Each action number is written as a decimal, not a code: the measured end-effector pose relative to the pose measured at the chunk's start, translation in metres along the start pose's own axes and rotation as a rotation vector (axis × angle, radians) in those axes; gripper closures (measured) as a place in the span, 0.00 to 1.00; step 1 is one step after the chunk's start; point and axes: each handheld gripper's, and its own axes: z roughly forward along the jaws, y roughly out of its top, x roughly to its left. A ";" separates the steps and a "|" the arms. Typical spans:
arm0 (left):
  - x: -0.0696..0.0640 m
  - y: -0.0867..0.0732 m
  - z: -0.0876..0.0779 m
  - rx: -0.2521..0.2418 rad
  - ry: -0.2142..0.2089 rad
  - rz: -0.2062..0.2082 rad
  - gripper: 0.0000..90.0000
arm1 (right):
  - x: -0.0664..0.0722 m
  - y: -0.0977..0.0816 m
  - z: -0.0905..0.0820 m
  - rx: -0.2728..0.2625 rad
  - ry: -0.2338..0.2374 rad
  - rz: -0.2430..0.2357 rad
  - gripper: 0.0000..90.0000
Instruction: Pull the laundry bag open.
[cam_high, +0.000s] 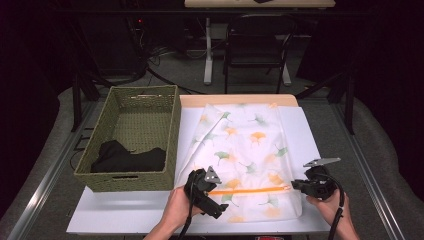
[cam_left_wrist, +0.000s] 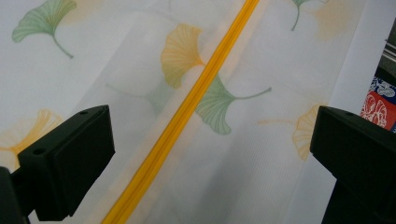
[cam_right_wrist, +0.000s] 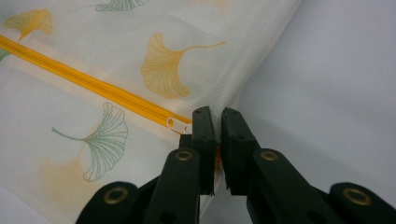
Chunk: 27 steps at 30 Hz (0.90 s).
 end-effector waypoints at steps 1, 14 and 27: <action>0.000 0.003 0.002 0.005 -0.002 0.008 0.00 | 0.000 0.000 0.000 -0.003 0.001 -0.001 0.95; -0.007 0.039 0.027 0.011 -0.053 0.037 0.00 | 0.001 0.000 -0.001 -0.007 -0.007 -0.010 0.95; -0.022 0.067 0.054 0.013 -0.089 0.079 0.00 | 0.001 -0.001 -0.002 -0.020 -0.013 -0.019 0.95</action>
